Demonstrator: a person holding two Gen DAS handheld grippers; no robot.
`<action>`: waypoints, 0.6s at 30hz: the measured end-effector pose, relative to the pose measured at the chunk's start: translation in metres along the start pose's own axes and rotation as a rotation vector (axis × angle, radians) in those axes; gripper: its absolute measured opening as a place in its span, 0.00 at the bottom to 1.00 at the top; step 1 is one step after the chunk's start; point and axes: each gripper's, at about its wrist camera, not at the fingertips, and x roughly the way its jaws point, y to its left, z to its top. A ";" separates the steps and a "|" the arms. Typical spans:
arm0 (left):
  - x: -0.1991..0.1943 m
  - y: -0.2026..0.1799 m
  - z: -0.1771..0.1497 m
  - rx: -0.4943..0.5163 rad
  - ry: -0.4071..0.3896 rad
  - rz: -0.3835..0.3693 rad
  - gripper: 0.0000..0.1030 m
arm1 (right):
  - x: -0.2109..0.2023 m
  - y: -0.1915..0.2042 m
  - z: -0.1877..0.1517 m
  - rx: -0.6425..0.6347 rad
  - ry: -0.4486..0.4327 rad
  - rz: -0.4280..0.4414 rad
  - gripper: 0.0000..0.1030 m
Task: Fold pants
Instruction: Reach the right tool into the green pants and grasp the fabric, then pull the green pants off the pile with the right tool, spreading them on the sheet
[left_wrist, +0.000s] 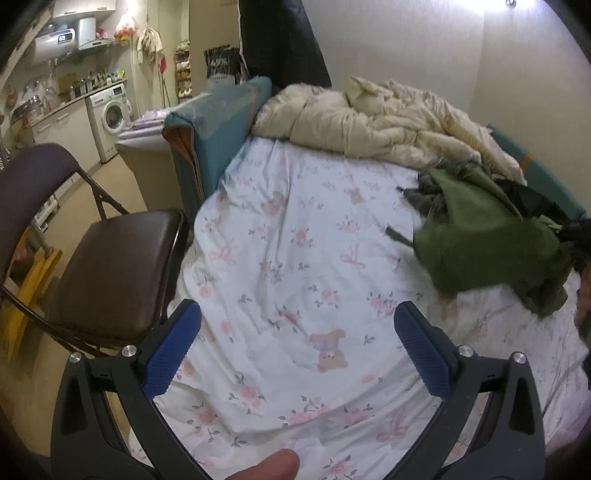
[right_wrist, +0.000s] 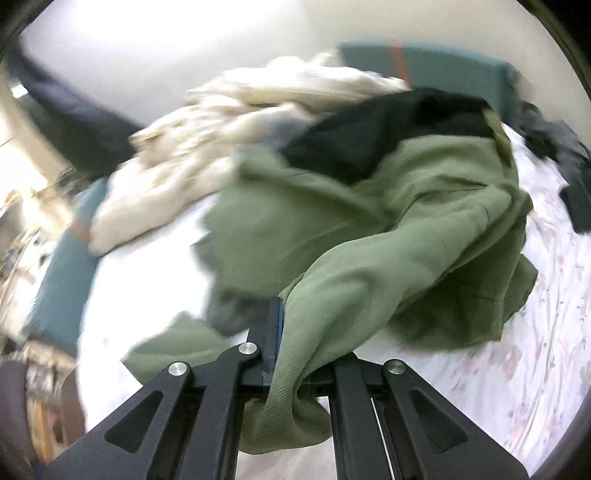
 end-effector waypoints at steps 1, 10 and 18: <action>-0.004 0.002 0.001 -0.007 -0.007 -0.005 1.00 | -0.014 0.008 -0.010 -0.024 0.003 0.033 0.03; -0.038 0.037 0.011 -0.082 -0.072 0.004 1.00 | -0.113 0.148 -0.147 -0.334 0.146 0.399 0.03; -0.047 0.059 0.015 -0.167 -0.049 -0.027 1.00 | -0.180 0.183 -0.250 -0.340 0.324 0.616 0.04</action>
